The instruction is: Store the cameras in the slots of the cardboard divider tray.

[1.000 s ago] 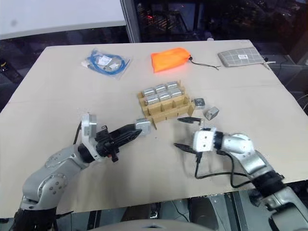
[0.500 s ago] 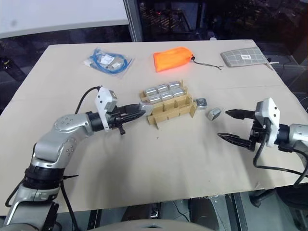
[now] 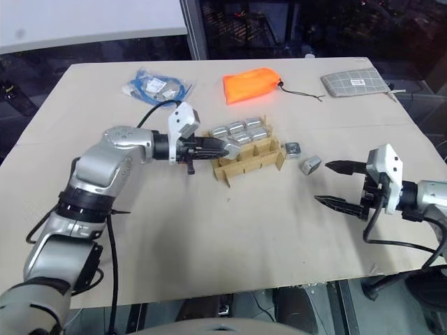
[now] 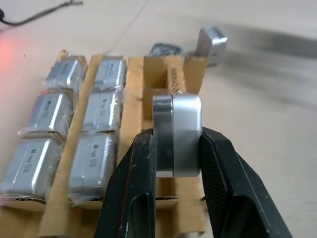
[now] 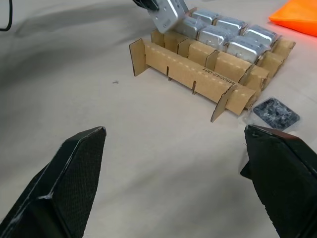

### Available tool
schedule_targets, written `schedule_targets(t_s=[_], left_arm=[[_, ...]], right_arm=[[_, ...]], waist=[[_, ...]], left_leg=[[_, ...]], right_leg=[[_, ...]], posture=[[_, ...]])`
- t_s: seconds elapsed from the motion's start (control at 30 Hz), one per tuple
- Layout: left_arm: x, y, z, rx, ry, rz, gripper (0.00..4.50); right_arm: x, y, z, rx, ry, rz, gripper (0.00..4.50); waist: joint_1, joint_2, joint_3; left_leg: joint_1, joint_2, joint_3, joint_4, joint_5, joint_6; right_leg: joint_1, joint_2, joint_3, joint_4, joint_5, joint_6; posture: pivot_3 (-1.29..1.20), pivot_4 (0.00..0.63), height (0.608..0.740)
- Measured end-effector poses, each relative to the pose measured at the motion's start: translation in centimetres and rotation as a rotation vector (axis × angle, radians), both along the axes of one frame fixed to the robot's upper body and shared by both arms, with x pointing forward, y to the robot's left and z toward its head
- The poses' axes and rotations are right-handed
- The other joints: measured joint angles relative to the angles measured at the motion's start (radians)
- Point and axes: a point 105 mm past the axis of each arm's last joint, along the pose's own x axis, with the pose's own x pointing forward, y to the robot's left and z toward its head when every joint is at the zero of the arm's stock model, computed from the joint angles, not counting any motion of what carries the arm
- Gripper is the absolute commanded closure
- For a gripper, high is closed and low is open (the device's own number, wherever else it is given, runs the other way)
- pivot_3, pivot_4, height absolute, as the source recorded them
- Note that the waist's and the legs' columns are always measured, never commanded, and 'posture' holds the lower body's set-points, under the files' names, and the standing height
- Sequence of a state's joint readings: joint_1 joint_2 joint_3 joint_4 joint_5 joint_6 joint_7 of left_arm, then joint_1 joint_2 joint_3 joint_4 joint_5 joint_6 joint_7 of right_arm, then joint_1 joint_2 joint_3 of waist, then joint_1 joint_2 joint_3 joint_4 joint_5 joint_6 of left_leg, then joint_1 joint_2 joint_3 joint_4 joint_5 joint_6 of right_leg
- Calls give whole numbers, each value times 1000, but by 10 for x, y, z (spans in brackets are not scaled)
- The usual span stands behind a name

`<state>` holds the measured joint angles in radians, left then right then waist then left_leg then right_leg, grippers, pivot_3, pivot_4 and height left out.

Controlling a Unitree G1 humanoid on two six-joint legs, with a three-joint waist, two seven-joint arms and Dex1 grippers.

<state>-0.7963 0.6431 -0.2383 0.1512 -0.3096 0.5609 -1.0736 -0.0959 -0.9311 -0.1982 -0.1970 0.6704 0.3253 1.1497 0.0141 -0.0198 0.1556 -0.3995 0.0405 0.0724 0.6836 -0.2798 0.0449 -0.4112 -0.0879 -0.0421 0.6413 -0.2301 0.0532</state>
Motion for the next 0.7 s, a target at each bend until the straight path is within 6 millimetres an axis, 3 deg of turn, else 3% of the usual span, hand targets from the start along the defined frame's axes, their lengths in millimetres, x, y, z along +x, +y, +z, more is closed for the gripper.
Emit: schedule_targets(t_s=[0.4, 0.7], left_arm=[[17, 11, 3, 185, 78, 18, 3813], [14, 1, -3, 261, 111, -74, 3813]], right_arm=[[-1, 4, -2, 16, -6, 1, 48], [-1, 5, -4, 16, -10, 0, 48]], waist=[[0, -3, 2], [1, -3, 2]], left_leg=[[-1, 0, 0, 1, 0, -1], [-1, 0, 0, 1, 0, 0]], right_leg=[[0, 0, -1, 0, 0, 0], [0, 0, -1, 1, 0, 0]], posture=[[0, 150, 740], [0, 150, 740]])
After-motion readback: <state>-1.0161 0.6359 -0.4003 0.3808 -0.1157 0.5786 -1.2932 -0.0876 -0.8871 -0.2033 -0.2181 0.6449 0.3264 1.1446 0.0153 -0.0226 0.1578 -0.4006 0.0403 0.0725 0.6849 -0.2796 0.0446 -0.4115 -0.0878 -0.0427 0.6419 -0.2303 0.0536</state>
